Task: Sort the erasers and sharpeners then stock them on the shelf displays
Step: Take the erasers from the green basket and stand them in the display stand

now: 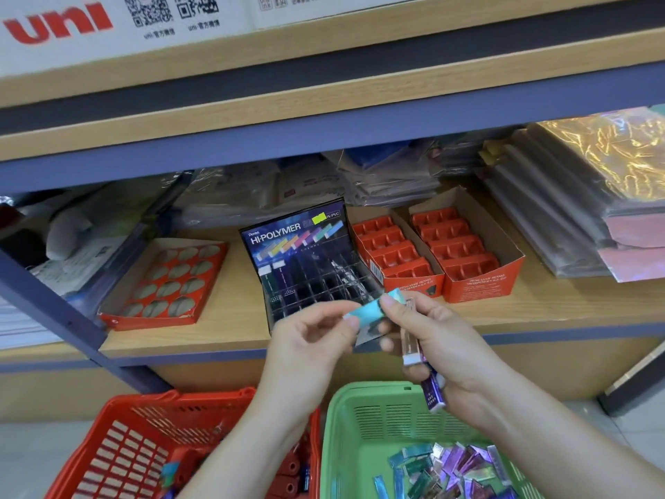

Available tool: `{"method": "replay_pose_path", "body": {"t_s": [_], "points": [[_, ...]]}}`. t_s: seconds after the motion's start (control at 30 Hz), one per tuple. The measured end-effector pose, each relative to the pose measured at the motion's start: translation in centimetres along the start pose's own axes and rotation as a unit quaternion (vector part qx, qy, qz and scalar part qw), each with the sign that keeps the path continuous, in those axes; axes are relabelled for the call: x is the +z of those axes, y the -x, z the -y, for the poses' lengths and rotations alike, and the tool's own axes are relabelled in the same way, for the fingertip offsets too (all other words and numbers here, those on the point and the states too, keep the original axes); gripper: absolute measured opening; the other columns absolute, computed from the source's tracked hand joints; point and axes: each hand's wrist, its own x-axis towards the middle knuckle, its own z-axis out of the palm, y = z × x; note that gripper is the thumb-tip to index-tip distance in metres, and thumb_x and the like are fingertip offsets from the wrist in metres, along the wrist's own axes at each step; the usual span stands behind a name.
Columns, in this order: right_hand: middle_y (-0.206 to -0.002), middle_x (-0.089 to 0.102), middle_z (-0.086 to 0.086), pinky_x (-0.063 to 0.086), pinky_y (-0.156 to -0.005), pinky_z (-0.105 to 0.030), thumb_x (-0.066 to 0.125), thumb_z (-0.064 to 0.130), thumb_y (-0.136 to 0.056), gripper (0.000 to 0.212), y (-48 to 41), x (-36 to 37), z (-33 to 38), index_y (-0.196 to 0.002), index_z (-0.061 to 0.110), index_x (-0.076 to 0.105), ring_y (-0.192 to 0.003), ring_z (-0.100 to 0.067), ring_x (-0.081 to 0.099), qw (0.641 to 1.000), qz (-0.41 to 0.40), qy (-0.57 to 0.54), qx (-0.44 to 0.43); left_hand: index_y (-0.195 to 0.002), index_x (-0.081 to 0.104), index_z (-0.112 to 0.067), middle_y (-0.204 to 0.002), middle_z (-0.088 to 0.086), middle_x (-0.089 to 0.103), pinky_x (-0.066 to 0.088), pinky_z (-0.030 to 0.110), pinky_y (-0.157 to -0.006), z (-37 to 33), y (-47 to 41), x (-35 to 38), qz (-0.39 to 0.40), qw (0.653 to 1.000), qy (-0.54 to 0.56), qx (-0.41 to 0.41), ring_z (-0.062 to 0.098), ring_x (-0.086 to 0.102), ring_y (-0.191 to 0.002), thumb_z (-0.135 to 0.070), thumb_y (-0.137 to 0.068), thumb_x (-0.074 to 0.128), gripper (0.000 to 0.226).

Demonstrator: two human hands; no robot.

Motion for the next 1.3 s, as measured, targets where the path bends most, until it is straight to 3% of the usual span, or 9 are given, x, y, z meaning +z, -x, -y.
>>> {"method": "replay_pose_path", "body": {"t_s": [0.17,0.27,0.4,0.53,0.9,1.0,1.1,1.17,1.3], "points": [[-0.069,0.063,-0.01,0.023,-0.031,-0.015,0.052,0.009,-0.094,0.023,-0.8,-0.6,0.0,-0.115,0.006,0.06,-0.047,-0.013,0.046,0.995,-0.037,-0.079,0.055,-0.087,0.073,-0.022,-0.072,-0.002,0.069,0.051,0.025,-0.068,-1.6,-3.9,-5.9,-0.177,0.979,-0.065,0.075,0.01,0.062,-0.065,-0.009,-0.081,0.073,0.014],[-0.077,0.068,-0.016,0.025,-0.031,-0.016,0.043,-0.004,-0.092,0.03,-1.0,-0.8,0.2,-0.118,0.003,0.055,-0.051,-0.014,0.049,0.99,-0.046,-0.115,0.064,-0.076,0.071,-0.027,-0.074,-0.008,0.07,0.047,0.02,-0.067,-2.5,-6.2,-9.0,-0.237,0.93,-0.254,0.123,0.009,0.063,-0.069,-0.016,-0.08,0.076,0.013],[-0.097,0.074,-0.02,0.025,-0.029,-0.013,0.045,0.002,-0.099,0.015,-0.8,-0.5,0.3,-0.112,0.005,0.048,-0.048,-0.013,0.052,0.993,-0.043,-0.093,0.067,-0.089,0.076,-0.016,-0.088,0.001,0.072,0.045,0.026,-0.077,-1.3,-8.2,-10.6,-0.201,0.857,-0.446,0.16,0.017,0.063,-0.08,-0.017,-0.083,0.073,0.007],[-0.095,0.075,-0.015,0.025,-0.028,-0.014,0.05,0.012,-0.1,0.016,-0.8,-0.6,-0.1,-0.108,-0.002,0.051,-0.044,-0.011,0.051,0.997,-0.041,-0.031,0.06,-0.092,0.076,-0.007,-0.09,0.009,0.071,0.041,0.027,-0.076,0.3,-9.7,-10.7,-0.143,0.804,-0.532,0.223,0.027,0.064,-0.085,-0.008,-0.082,0.072,0.011],[-0.057,0.047,-0.001,0.019,-0.028,-0.013,0.057,0.019,-0.095,0.012,-0.3,-0.4,0.1,-0.085,0.012,0.056,-0.04,-0.007,0.04,0.998,0.022,-0.017,0.052,-0.091,0.073,-0.003,-0.09,0.011,0.065,0.044,0.031,-0.064,2.9,-11.7,-9.7,-0.106,0.751,-0.606,0.238,0.033,0.064,-0.078,-0.006,-0.08,0.073,0.011],[-0.059,0.045,0.001,0.02,-0.029,-0.013,0.06,0.017,-0.093,0.01,-0.3,-0.4,0.1,-0.084,0.013,0.057,-0.041,-0.006,0.039,0.998,0.042,-0.011,0.042,-0.093,0.073,-0.008,-0.091,0.006,0.066,0.04,0.025,-0.066,1.9,-10.8,-8.7,-0.132,0.782,-0.565,0.228,0.025,0.063,-0.079,-0.011,-0.084,0.069,0.01],[-0.059,0.048,0.003,0.021,-0.031,-0.013,0.063,0.011,-0.09,0.004,-0.4,-0.5,0.2,-0.088,0.011,0.06,-0.043,-0.006,0.039,0.998,0.059,0.028,0.024,-0.089,0.073,-0.019,-0.08,-0.006,0.07,0.046,0.013,-0.064,-0.5,-7.5,-5.6,-0.071,0.911,-0.378,0.149,0.007,0.062,-0.069,-0.018,-0.09,0.063,0.01],[-0.058,0.048,0.002,0.021,-0.032,-0.014,0.065,0.008,-0.088,0.004,-0.4,-0.4,0.2,-0.088,0.011,0.063,-0.043,-0.006,0.04,0.995,0.075,0.066,0.013,-0.092,0.073,-0.019,-0.076,0.0,0.071,0.054,0.021,-0.061,-1.5,-5.1,-3.3,0.043,0.977,-0.199,0.059,0.01,0.062,-0.064,-0.016,-0.092,0.061,0.013],[-0.059,0.05,0.001,0.022,-0.035,-0.015,0.07,0.002,-0.083,0.016,-0.3,-0.2,0.0,-0.096,0.01,0.066,-0.045,-0.007,0.039,0.989,0.081,0.125,0.005,-0.1,0.07,-0.012,-0.079,0.012,0.07,0.054,0.025,-0.061,-1.5,-2.6,-1.2,0.112,0.988,-0.1,0.017,0.015,0.062,-0.063,-0.011,-0.088,0.065,0.014]]}}
